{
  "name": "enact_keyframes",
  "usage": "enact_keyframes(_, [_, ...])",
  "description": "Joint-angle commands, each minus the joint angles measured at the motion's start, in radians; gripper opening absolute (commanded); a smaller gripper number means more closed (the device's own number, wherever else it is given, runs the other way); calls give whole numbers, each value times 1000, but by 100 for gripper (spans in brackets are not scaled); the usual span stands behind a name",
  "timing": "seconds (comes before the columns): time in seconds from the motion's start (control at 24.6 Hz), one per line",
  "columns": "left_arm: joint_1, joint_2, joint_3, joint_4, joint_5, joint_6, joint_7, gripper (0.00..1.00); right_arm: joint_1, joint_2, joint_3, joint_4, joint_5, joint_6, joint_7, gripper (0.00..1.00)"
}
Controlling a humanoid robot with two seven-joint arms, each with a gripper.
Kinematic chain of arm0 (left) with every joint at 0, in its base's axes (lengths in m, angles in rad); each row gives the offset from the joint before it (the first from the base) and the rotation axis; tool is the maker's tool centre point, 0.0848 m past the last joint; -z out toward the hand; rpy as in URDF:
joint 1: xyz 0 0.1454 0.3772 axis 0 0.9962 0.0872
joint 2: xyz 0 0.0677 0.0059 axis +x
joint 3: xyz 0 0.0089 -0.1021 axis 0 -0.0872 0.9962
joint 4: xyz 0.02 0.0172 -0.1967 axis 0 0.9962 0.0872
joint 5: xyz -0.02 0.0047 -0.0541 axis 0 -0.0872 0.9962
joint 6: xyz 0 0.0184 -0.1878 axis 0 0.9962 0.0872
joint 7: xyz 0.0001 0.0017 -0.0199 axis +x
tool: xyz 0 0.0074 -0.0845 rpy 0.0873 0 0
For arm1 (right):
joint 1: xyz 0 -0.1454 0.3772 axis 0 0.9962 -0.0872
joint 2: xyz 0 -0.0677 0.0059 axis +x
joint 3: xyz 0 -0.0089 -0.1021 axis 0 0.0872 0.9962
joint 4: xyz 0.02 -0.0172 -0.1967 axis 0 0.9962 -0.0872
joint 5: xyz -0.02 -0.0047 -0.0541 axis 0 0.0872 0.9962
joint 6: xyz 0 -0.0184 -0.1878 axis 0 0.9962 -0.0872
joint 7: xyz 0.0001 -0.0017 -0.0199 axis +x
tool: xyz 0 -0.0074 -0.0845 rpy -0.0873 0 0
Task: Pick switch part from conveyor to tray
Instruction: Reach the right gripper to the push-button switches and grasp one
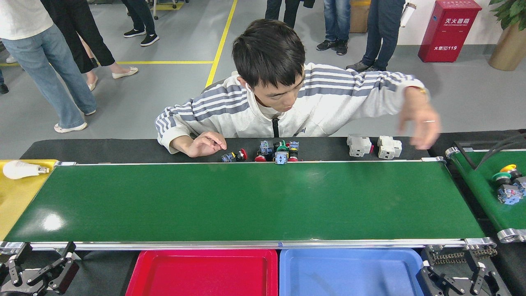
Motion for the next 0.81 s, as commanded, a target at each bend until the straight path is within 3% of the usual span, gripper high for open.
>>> enact_keyframes(0.0, [-4,14,5,-14,3,0,7,100,-10,-10,-4,-11,-3,2,-7,99])
enact_keyframes(0.53, [-10,20,8,-9,3,0,7,100,-1,13,-1,-14,7,15,12,99])
enact_keyframes(0.77, [-10,17,8,-8,2,1,7,100,-88,14,0,-8,16,111,43,99])
